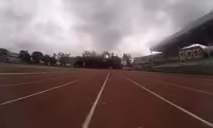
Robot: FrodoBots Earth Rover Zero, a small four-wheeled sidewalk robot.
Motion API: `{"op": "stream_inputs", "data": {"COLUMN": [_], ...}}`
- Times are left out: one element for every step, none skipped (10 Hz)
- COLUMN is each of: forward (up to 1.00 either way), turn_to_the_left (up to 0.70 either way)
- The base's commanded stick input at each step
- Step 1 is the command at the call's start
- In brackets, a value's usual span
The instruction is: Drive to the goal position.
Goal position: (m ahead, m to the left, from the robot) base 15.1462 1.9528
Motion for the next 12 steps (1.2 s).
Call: {"op": "stream_inputs", "data": {"forward": [0.7,0.7,0.7,0.7,0.7,0.7,0.7,0.7,0.7,0.7,0.7,0.7], "turn_to_the_left": [0.0,0.0,0.0,0.0,0.0,0.0,0.0,0.0,0.0,0.0,0.0,0.0]}}
